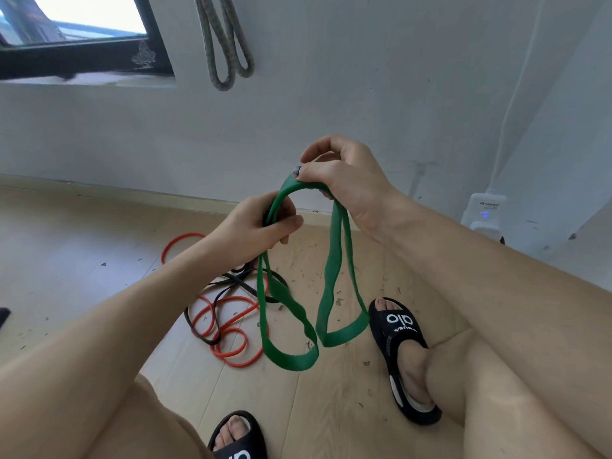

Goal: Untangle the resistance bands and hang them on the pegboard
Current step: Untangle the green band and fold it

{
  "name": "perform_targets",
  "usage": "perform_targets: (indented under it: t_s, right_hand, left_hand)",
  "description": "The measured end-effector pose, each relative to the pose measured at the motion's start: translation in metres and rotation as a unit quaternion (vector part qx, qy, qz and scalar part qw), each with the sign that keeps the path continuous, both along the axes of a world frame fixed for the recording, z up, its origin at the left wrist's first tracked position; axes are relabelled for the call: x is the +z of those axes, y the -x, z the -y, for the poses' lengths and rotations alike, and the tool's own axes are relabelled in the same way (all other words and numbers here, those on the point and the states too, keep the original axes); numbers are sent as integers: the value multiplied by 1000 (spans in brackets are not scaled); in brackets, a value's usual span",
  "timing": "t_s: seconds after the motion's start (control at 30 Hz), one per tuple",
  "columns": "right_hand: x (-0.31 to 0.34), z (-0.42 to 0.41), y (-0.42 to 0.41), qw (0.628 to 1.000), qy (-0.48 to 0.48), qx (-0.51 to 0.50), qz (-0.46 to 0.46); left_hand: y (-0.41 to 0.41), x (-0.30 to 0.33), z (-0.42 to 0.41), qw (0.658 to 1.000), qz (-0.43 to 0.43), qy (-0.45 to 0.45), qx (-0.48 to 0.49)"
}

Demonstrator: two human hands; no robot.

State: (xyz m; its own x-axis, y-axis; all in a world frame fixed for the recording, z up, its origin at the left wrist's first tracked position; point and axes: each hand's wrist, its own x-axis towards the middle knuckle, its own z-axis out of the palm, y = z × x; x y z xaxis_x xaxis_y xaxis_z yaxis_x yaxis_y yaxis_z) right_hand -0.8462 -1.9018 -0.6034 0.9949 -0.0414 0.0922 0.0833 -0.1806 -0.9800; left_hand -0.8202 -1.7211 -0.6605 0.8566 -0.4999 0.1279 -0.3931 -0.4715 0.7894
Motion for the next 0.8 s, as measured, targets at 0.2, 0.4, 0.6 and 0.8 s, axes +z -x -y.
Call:
perform_targets:
  t_s: [0.2,0.4,0.6,0.8]
  right_hand:
    - [0,-1,1,1000,-2,-1,-7]
    - [0,-8,3,1000,-18,9,-1]
    - [-5,-16,2,998,-68,8,-14]
    - [-7,-18,3,989,-135,9,-61]
  left_hand:
    - [-2,-1,0,998,44,-44,8]
    - [3,-3,7,1000,-13,26,-1]
    - [11,-11,26,999,-3,49,18]
    - [15,-18,37,997,11,64,37]
